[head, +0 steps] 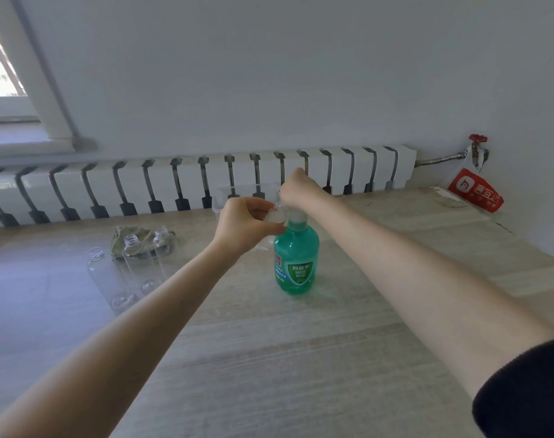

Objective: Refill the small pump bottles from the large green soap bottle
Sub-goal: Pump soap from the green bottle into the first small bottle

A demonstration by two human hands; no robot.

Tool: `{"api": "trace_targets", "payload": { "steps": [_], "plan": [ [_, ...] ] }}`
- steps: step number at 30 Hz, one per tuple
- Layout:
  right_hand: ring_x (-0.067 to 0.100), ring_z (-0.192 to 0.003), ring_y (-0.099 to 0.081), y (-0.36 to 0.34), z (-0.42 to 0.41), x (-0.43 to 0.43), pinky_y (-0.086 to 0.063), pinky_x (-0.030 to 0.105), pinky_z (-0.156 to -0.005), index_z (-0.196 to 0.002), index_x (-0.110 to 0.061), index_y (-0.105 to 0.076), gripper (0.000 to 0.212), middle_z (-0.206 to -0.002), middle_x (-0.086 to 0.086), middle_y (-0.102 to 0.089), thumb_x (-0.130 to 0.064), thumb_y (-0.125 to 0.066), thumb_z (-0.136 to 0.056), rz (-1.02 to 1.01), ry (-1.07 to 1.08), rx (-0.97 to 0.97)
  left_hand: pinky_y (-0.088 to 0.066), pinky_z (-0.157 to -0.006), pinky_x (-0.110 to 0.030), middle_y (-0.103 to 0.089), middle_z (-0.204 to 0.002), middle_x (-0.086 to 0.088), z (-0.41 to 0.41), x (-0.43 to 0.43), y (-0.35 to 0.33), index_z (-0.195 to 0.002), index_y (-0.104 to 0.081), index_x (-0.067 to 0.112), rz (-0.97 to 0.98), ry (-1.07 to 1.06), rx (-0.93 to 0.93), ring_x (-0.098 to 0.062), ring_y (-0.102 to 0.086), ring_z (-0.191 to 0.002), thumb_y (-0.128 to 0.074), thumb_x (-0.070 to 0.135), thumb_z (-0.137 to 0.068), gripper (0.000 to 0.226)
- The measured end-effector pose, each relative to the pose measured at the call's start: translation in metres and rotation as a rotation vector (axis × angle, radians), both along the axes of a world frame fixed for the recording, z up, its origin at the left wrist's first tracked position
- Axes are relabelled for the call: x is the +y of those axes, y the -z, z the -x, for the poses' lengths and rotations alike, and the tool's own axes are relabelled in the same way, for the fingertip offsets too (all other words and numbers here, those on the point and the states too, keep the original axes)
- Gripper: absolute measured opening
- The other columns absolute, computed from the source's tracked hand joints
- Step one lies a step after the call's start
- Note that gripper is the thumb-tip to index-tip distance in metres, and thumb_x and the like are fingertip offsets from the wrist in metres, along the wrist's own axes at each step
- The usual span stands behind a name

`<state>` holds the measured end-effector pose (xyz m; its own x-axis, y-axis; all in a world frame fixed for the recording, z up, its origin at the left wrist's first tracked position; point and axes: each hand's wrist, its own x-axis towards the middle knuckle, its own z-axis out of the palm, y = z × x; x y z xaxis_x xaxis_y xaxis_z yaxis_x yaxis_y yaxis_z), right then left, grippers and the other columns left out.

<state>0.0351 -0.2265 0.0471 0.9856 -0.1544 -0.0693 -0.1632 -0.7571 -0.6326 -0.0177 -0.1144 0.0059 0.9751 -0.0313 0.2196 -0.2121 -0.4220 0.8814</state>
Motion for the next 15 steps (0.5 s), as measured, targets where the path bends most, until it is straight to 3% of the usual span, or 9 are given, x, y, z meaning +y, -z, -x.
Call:
{"api": "trace_targets", "payload": {
  "steps": [6, 9, 12, 15],
  "plan": [
    [0.023, -0.093, -0.05, 0.0056, -0.0009, -0.0016, -0.04, 0.029, -0.07, -0.145, -0.004, -0.019, 0.055, -0.128, 0.017, -0.05, -0.01, -0.043, -0.096, -0.001, -0.014, -0.007, -0.057, -0.08, -0.026, -0.071, -0.095, -0.002, -0.0006, 0.0017, 0.0027, -0.106, -0.069, 0.006, -0.014, 0.01, -0.005, -0.014, -0.068, -0.084, -0.085, 0.007, -0.062, 0.046],
    [0.023, -0.098, -0.053, 0.0045, 0.0009, -0.0024, -0.041, 0.026, -0.064, -0.146, -0.004, -0.019, 0.056, -0.127, 0.017, -0.049, -0.01, -0.043, -0.096, -0.01, -0.021, -0.006, -0.056, -0.078, -0.025, -0.071, -0.094, -0.002, -0.0006, 0.0023, 0.002, -0.105, -0.069, 0.006, -0.024, 0.014, -0.02, -0.013, -0.068, -0.083, -0.084, 0.007, -0.063, 0.044],
    [0.017, -0.08, -0.048, 0.0007, 0.0032, -0.0027, -0.031, 0.023, -0.049, -0.144, -0.003, -0.021, 0.053, -0.111, 0.013, -0.05, -0.011, -0.042, -0.096, -0.013, -0.028, -0.01, -0.057, -0.079, -0.026, -0.071, -0.094, -0.002, -0.0013, 0.0021, 0.0008, -0.105, -0.069, 0.006, -0.03, 0.02, -0.019, -0.014, -0.068, -0.083, -0.084, 0.007, -0.064, 0.045],
    [0.012, -0.067, -0.044, 0.0009, 0.0058, -0.0022, -0.03, 0.023, -0.047, -0.143, -0.002, -0.024, 0.05, -0.103, 0.011, -0.049, -0.012, -0.041, -0.097, -0.023, -0.018, -0.019, -0.057, -0.079, -0.027, -0.071, -0.095, -0.003, -0.001, 0.0021, -0.0005, -0.106, -0.069, 0.005, -0.031, 0.011, -0.015, -0.014, -0.068, -0.084, -0.085, 0.008, -0.062, 0.047]
  ]
}}
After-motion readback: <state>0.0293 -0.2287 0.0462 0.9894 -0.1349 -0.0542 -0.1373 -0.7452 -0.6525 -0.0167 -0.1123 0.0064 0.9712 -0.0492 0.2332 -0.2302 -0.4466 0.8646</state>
